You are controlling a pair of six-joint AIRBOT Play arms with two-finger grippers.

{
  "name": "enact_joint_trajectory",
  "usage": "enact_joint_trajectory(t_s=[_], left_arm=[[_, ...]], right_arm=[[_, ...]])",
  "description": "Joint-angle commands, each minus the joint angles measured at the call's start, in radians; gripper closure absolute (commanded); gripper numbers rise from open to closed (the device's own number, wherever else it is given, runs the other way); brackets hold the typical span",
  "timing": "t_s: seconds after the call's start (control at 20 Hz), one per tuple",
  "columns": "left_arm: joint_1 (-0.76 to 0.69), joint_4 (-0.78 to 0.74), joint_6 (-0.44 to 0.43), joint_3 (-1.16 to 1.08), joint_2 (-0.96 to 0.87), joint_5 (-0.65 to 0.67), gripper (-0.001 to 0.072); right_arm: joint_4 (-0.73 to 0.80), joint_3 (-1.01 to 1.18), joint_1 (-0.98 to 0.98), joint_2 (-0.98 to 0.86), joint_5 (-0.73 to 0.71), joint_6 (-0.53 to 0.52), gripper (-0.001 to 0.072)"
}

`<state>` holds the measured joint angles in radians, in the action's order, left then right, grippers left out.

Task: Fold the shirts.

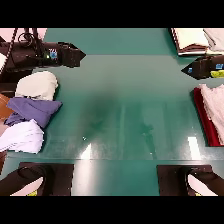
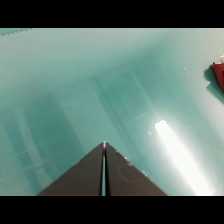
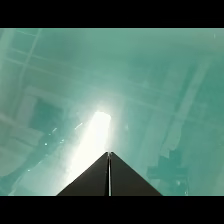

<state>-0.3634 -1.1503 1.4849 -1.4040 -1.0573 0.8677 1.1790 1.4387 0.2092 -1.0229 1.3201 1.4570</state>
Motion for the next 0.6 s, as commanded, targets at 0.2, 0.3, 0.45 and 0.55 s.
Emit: enact_joint_trajectory(t_s=[0.2, 0.3, 0.45, 0.55], left_arm=[[0.000, 0.000, 0.000, 0.000, 0.000, -0.001, 0.0679], [0.000, 0.000, 0.000, 0.000, 0.000, -0.001, 0.0679], [0.000, 0.000, 0.000, 0.000, 0.000, -0.001, 0.0679], [0.000, 0.010, 0.002, 0.000, 0.000, -0.028, 0.0679]], right_arm=[[-0.002, 0.001, 0.003, 0.001, -0.001, 0.000, 0.0699], [-0.002, 0.001, 0.003, 0.001, -0.001, 0.000, 0.0699], [-0.002, 0.001, 0.003, 0.001, -0.001, 0.000, 0.0699], [-0.002, 0.001, 0.003, 0.001, -0.001, 0.001, 0.0699]])
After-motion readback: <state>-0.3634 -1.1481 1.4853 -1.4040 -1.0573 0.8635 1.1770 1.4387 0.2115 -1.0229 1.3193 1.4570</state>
